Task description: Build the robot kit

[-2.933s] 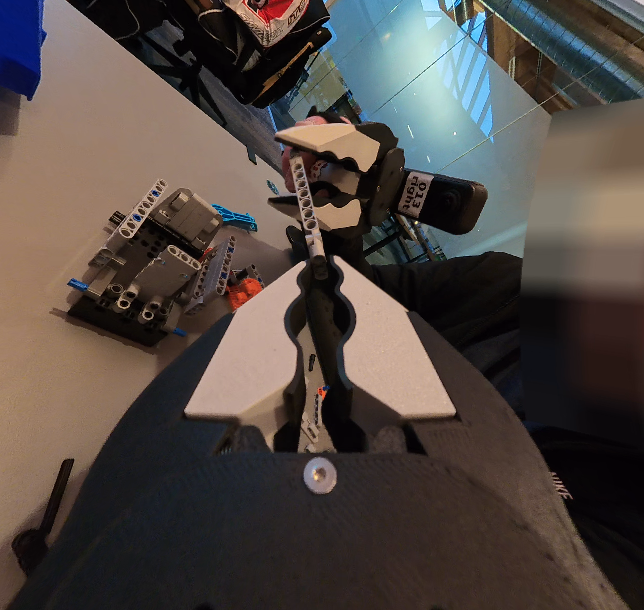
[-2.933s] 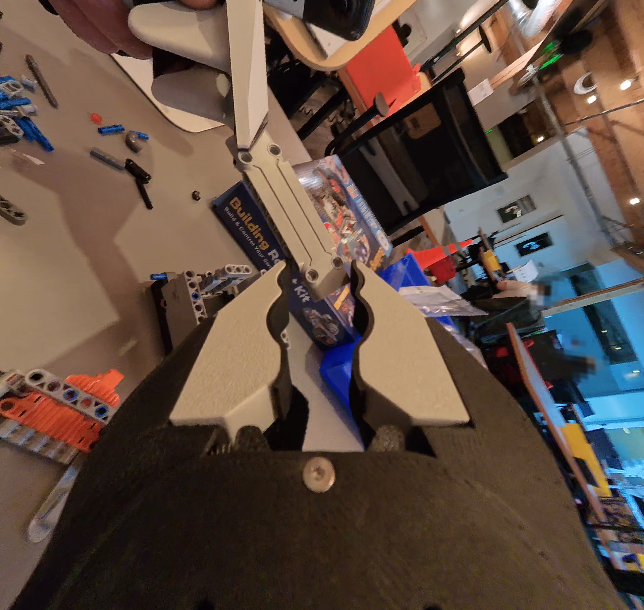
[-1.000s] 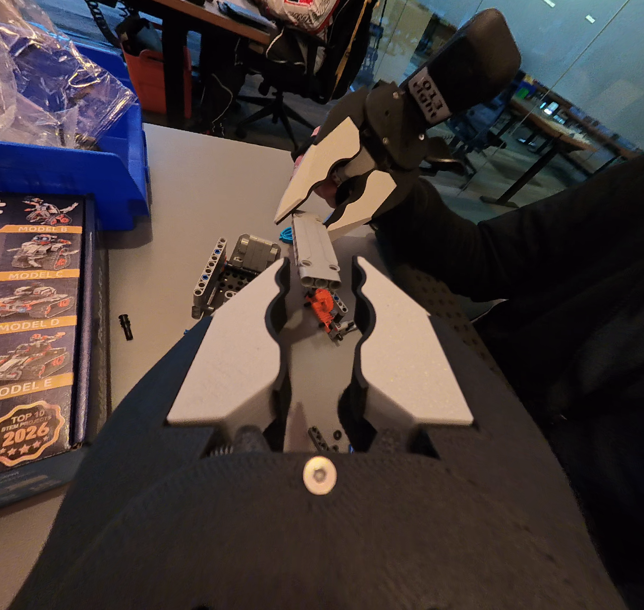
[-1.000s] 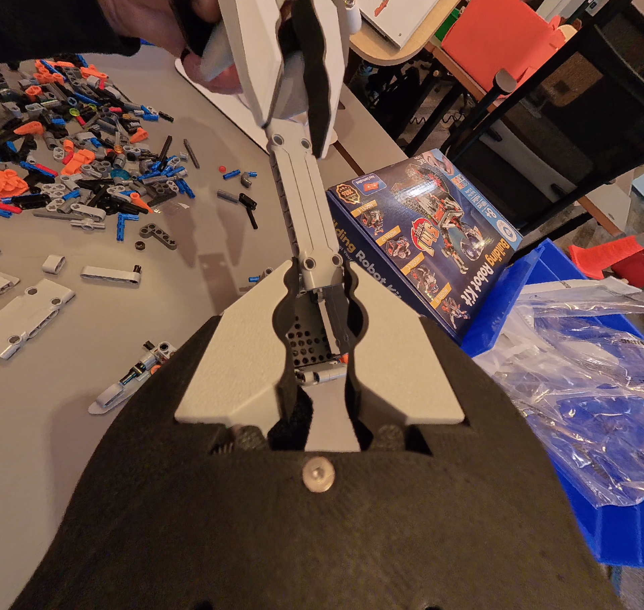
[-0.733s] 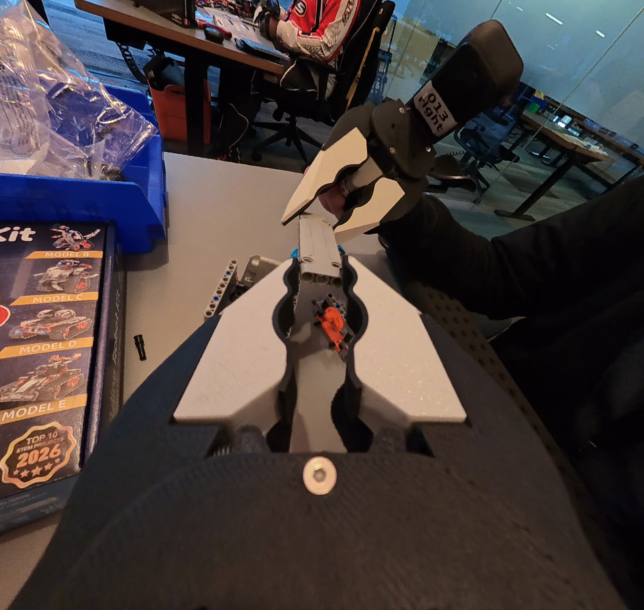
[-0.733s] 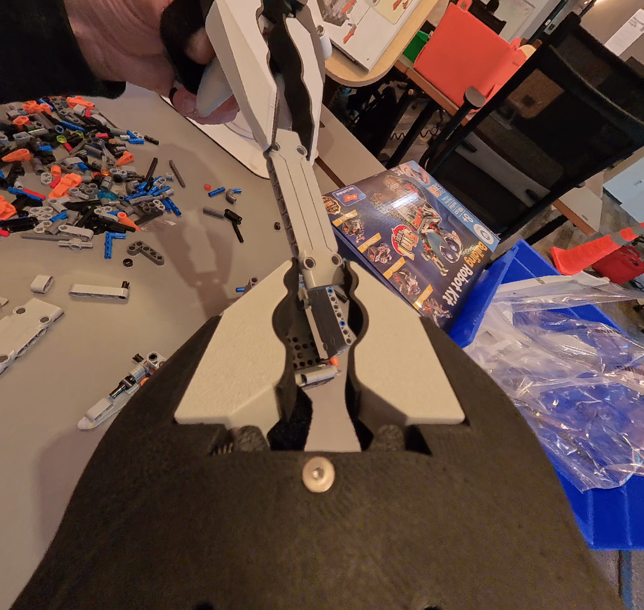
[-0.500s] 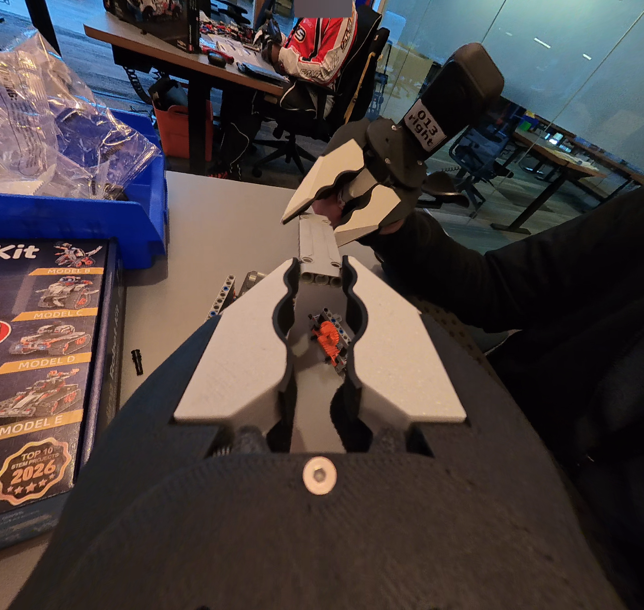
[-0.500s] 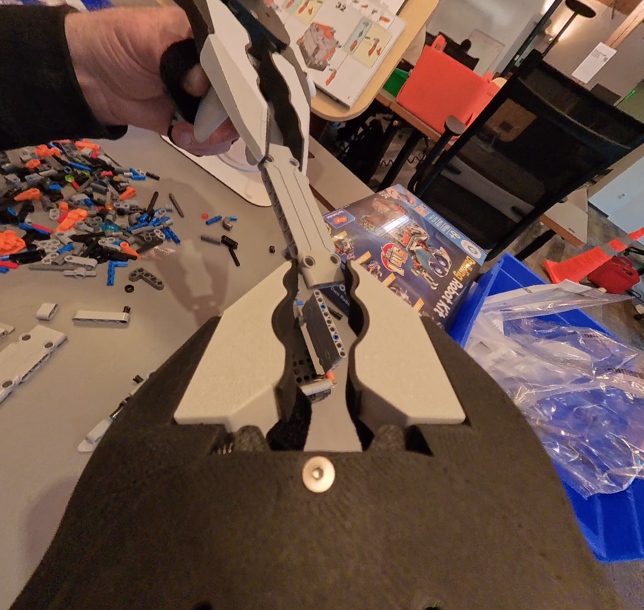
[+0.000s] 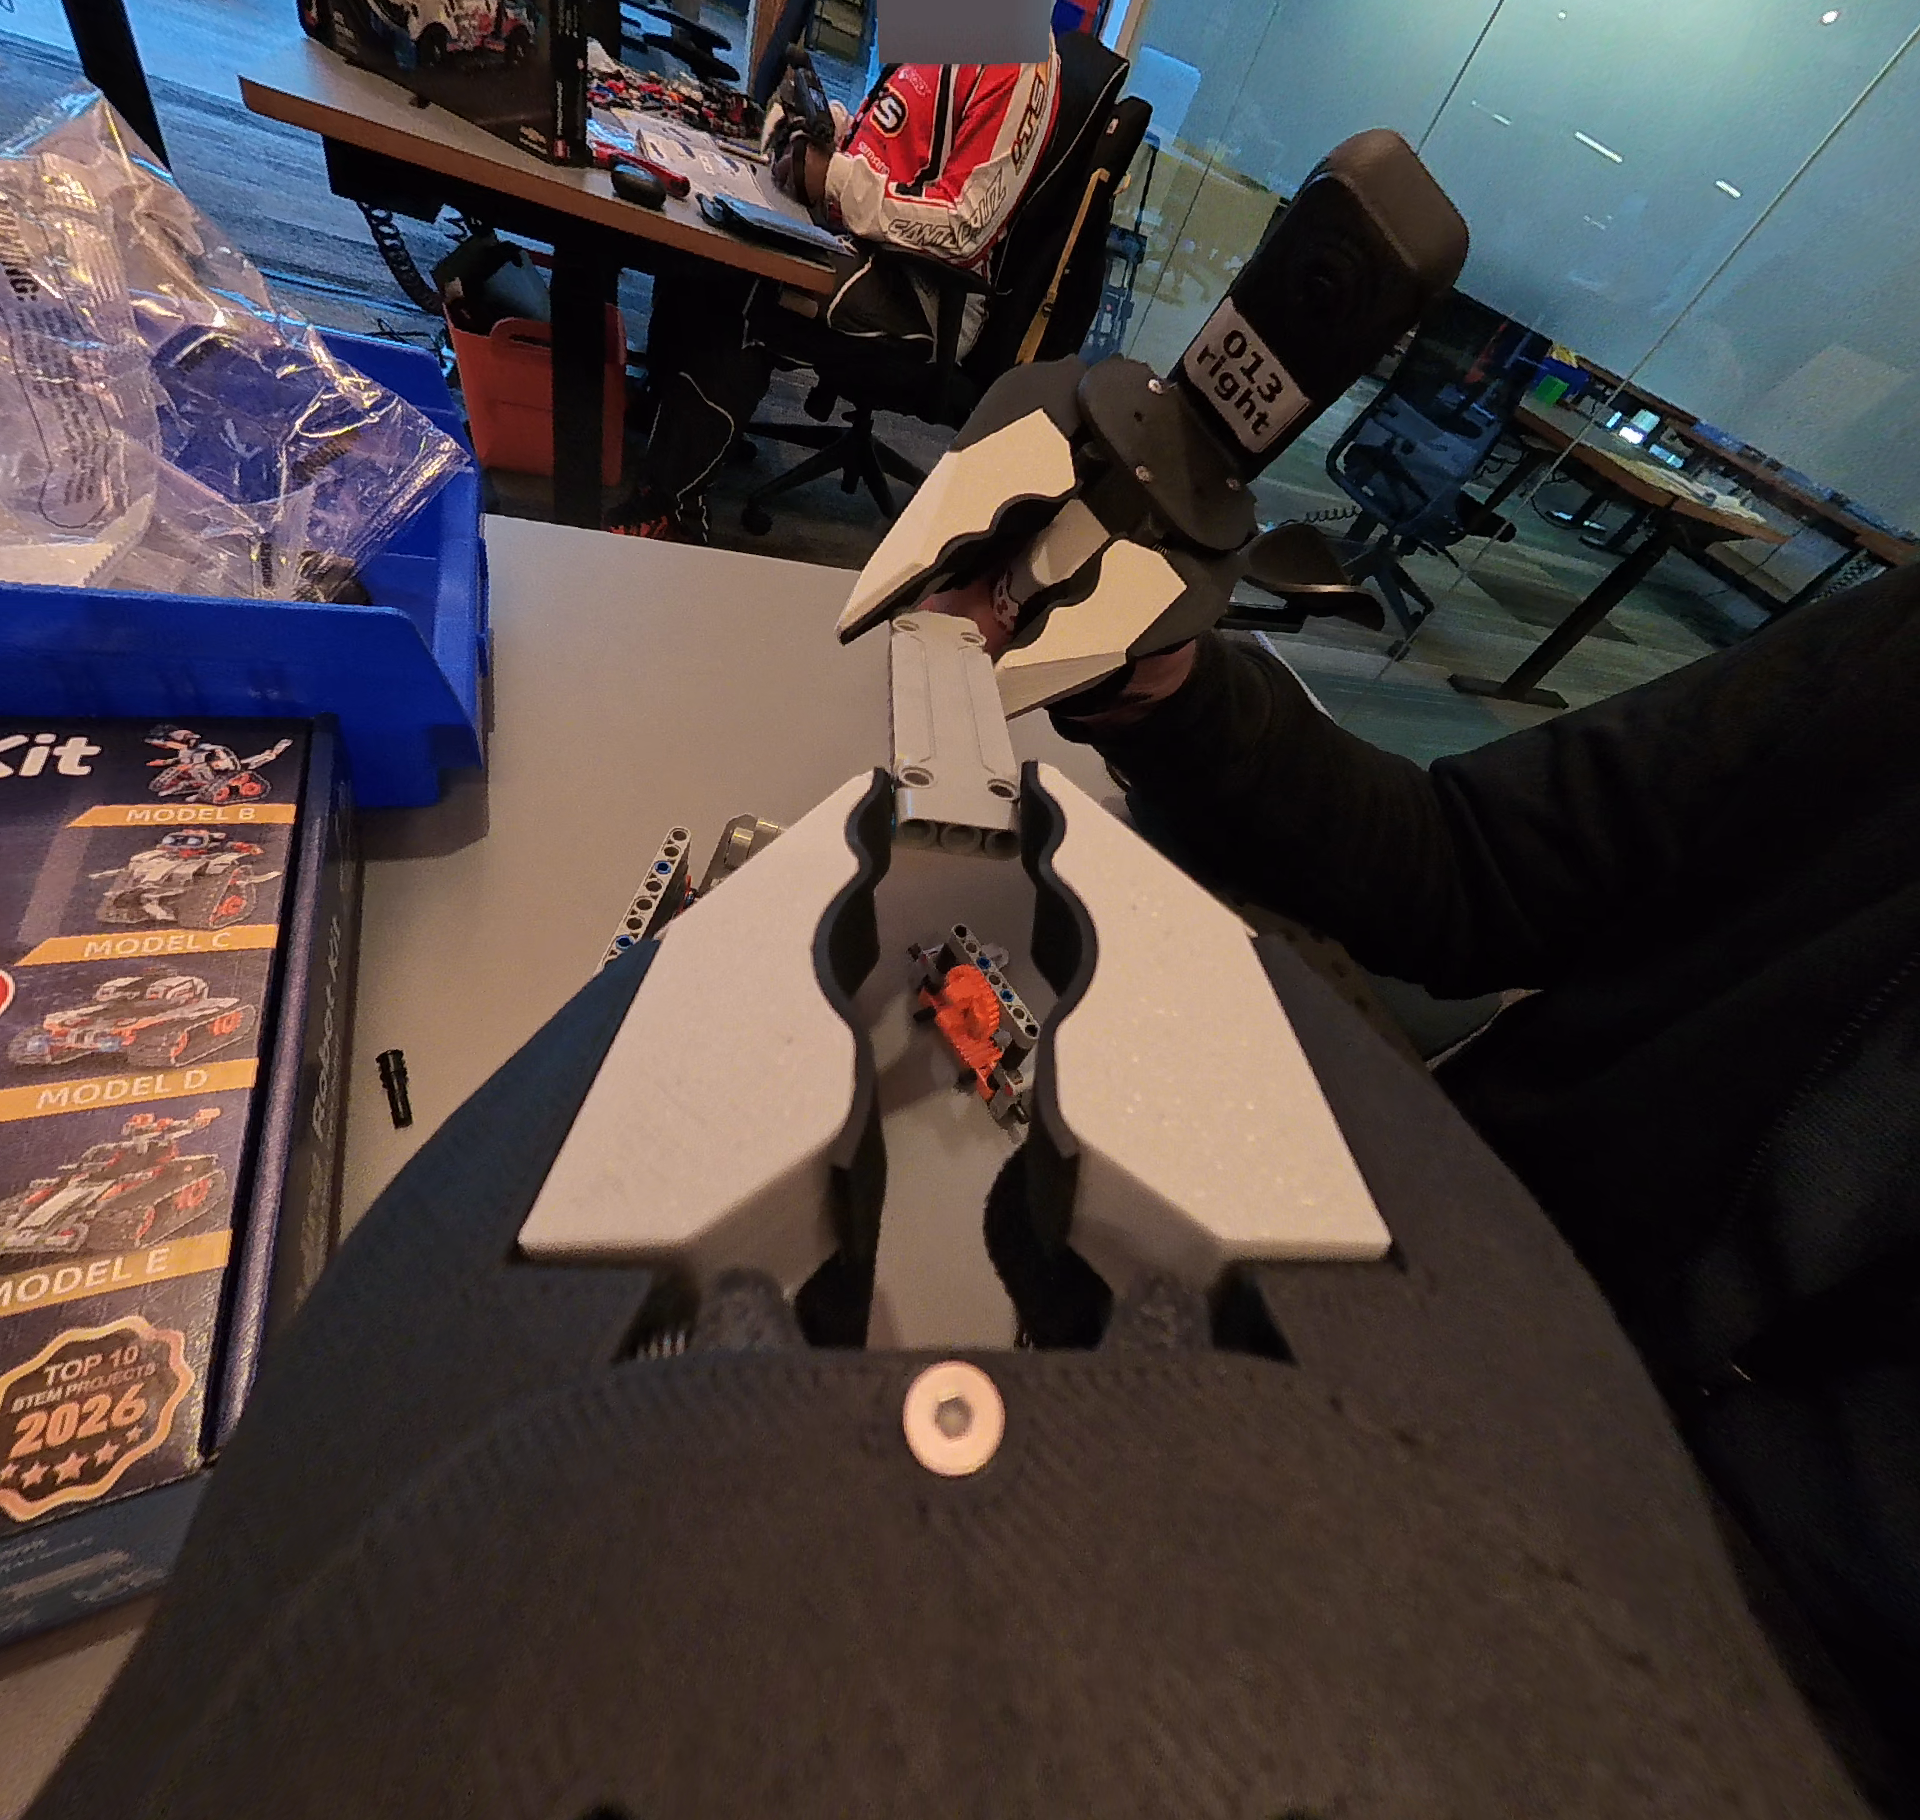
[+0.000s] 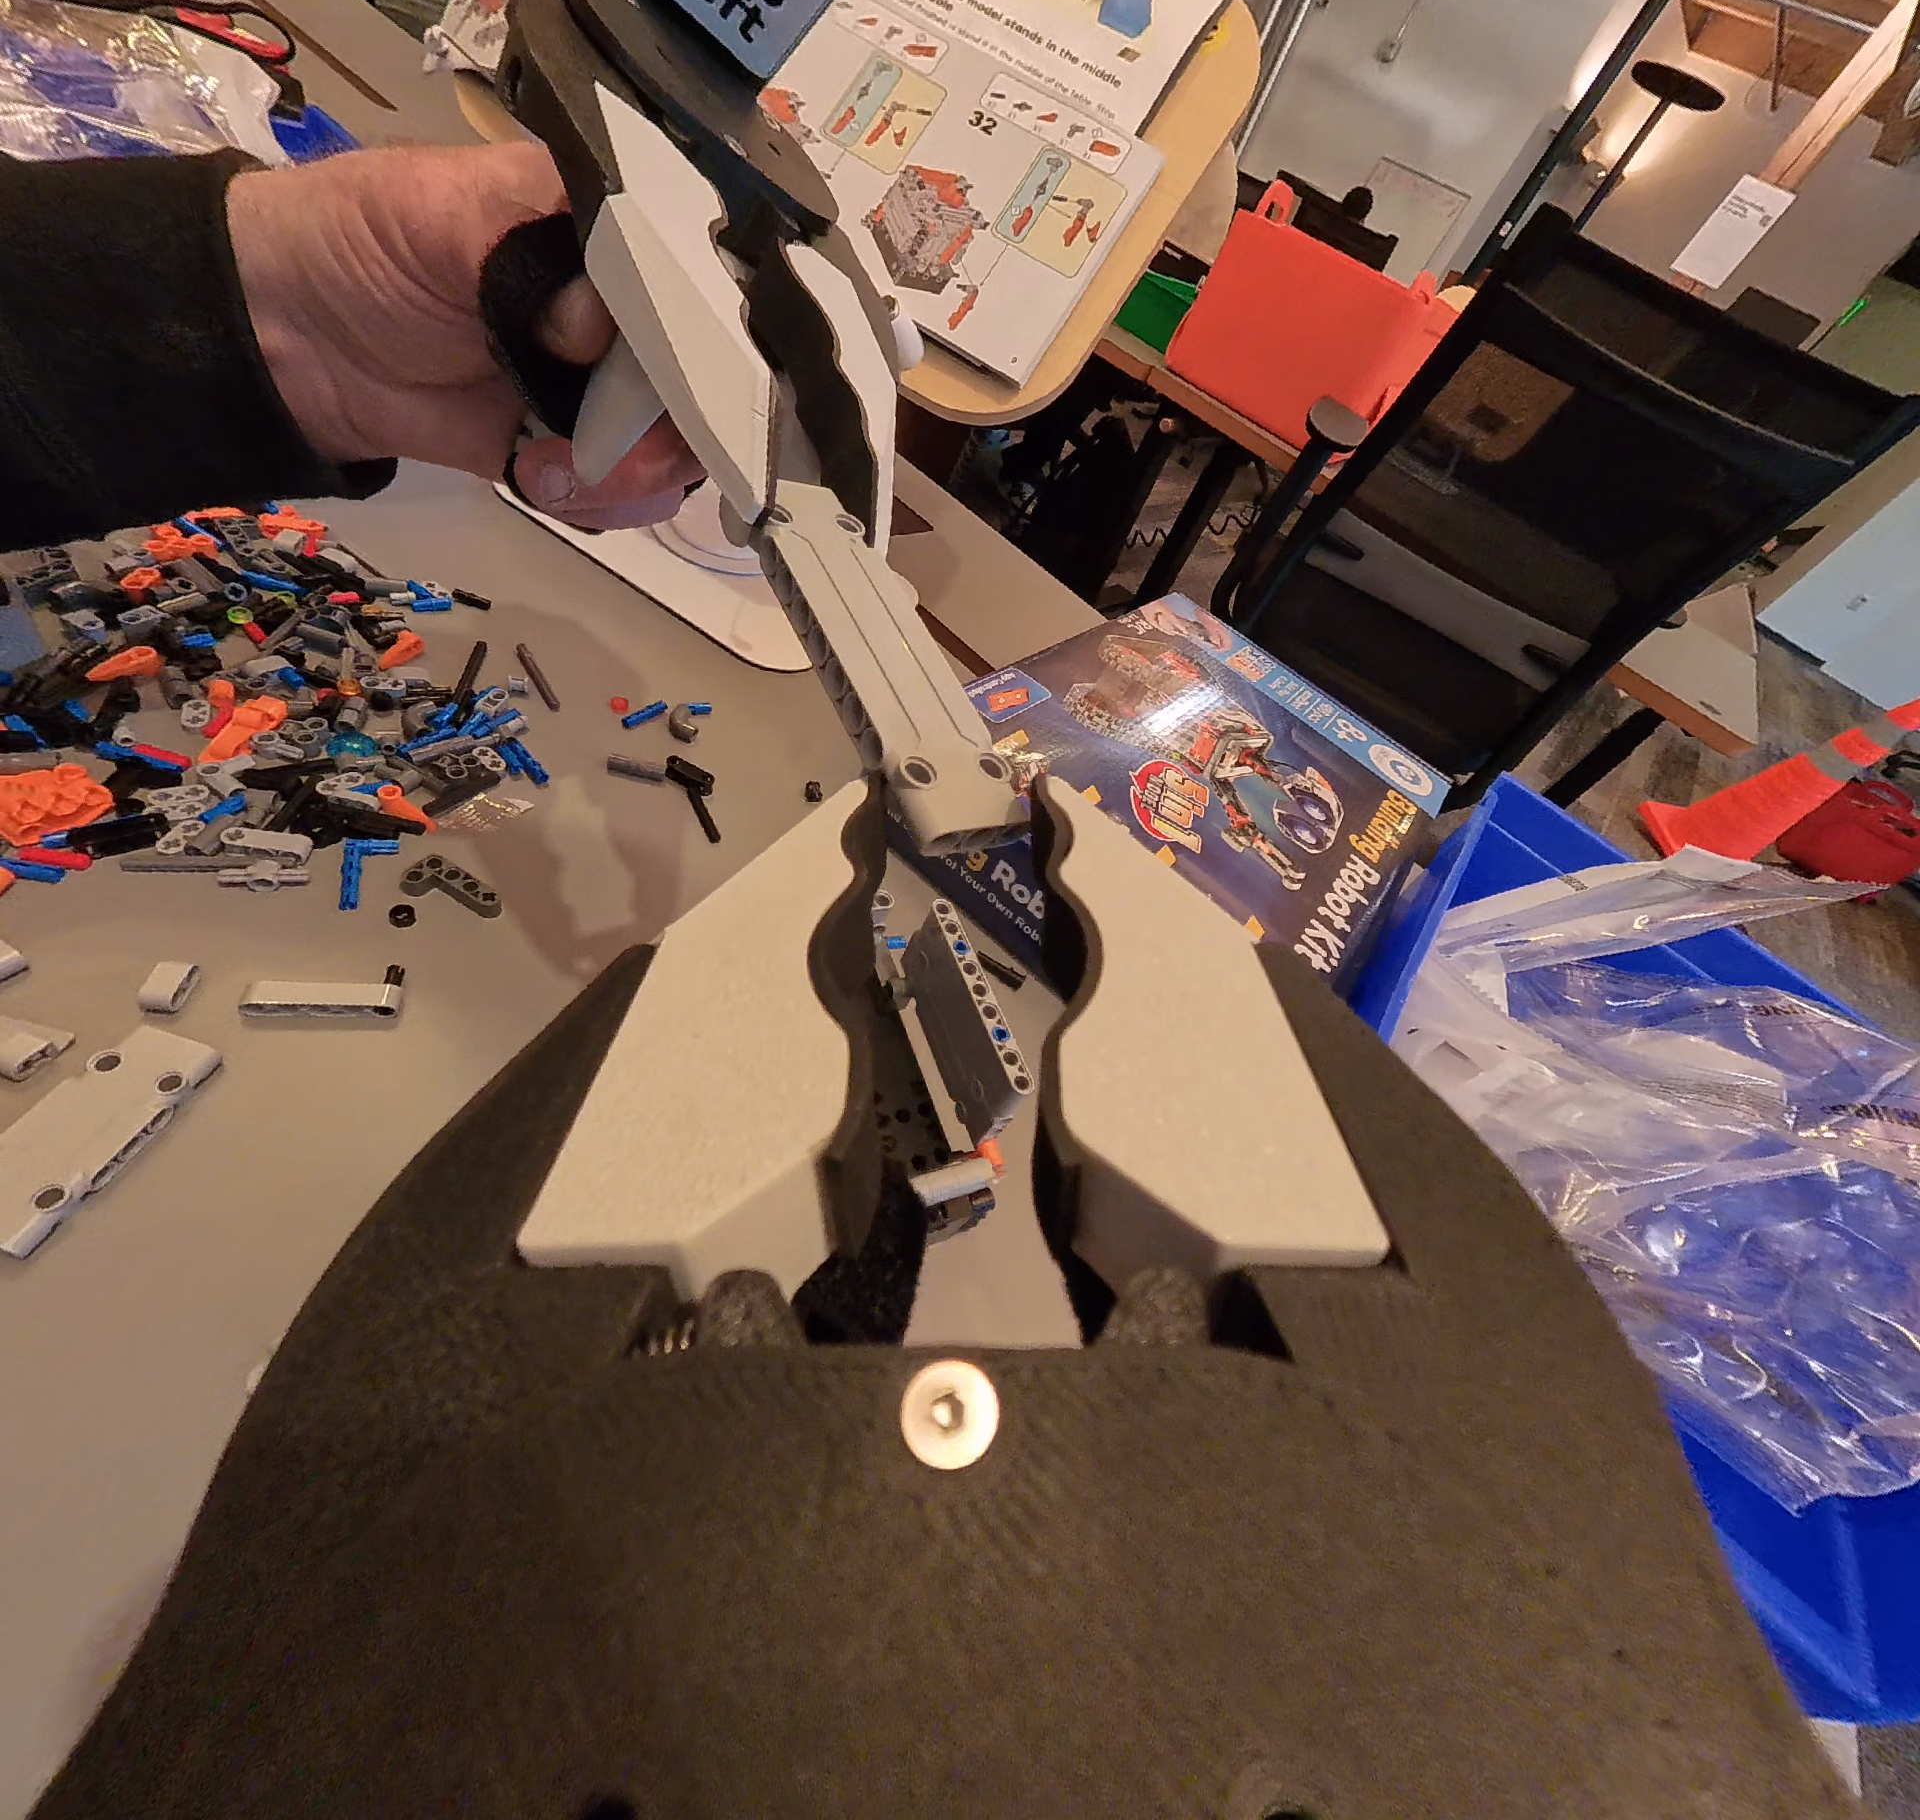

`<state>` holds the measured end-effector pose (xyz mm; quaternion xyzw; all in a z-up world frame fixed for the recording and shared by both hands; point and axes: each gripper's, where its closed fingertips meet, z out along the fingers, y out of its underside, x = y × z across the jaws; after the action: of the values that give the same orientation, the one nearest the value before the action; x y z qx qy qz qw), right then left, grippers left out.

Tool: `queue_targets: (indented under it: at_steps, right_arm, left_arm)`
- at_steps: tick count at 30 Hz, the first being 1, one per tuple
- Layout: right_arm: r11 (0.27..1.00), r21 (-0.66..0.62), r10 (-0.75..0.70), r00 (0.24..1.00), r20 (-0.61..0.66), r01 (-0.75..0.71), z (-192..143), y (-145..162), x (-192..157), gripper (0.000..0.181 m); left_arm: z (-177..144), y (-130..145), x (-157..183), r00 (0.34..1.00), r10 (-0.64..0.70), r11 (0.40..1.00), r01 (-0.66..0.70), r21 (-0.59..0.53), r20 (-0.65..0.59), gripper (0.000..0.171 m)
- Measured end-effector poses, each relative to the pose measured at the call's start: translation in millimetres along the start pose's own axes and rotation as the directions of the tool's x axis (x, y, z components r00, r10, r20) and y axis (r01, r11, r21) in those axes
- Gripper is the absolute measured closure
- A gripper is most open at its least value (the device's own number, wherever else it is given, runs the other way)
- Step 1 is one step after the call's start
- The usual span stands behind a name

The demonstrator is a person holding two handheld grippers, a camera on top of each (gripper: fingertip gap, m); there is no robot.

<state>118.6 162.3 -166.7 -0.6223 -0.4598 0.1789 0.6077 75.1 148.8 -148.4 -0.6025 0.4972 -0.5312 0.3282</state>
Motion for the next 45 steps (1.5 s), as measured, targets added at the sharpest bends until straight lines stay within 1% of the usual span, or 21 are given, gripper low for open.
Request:
queue_targets:
  at_steps: [5, 12, 15, 21, 25, 27, 31, 33, 45]
  right_arm:
    - [1.0, 0.0, 0.013, 0.999, 0.039, -0.013, 1, 1, -6, 0.155]
    - [0.998, 0.013, 0.057, 0.991, 0.121, -0.059, 3, 0, -16, 0.155]
    - [0.995, 0.017, 0.089, 0.982, 0.168, -0.093, 3, 0, -22, 0.153]
    - [0.993, 0.013, 0.109, 0.973, 0.202, -0.114, 6, 1, -27, 0.15]
    - [0.99, 0.003, 0.137, 0.96, 0.245, -0.142, 8, 1, -34, 0.143]
    - [0.991, -0.008, 0.128, 0.959, 0.254, -0.13, 9, 3, -38, 0.144]
    - [0.994, -0.023, 0.105, 0.953, 0.283, -0.103, 10, 5, -46, 0.155]
    - [0.995, -0.037, 0.099, 0.952, 0.29, -0.092, 11, 7, -48, 0.156]
    - [0.996, -0.035, 0.094, 0.951, 0.296, -0.088, 12, 7, -50, 0.157]
  left_arm:
    - [-3, 1, 1, 1.0, 0.01, 1.0, -0.01, -0.014, 0.002, 0.149]
    - [-9, 4, 4, 0.998, 0.057, 0.996, -0.055, -0.071, 0.032, 0.149]
    - [-11, 5, 6, 0.997, 0.071, 0.994, -0.068, -0.089, 0.037, 0.149]
    - [-11, 12, 7, 0.99, 0.118, 0.98, -0.105, -0.171, 0.073, 0.149]
    - [-9, 15, 13, 0.986, 0.152, 0.969, -0.136, -0.204, 0.062, 0.149]
    - [-8, 18, 14, 0.984, 0.167, 0.962, -0.148, -0.229, 0.065, 0.15]
    - [-5, 26, 15, 0.978, 0.196, 0.943, -0.169, -0.286, 0.071, 0.15]
    - [-4, 27, 15, 0.976, 0.206, 0.938, -0.175, -0.3, 0.075, 0.15]
    - [-5, 28, 16, 0.975, 0.209, 0.935, -0.178, -0.308, 0.071, 0.15]
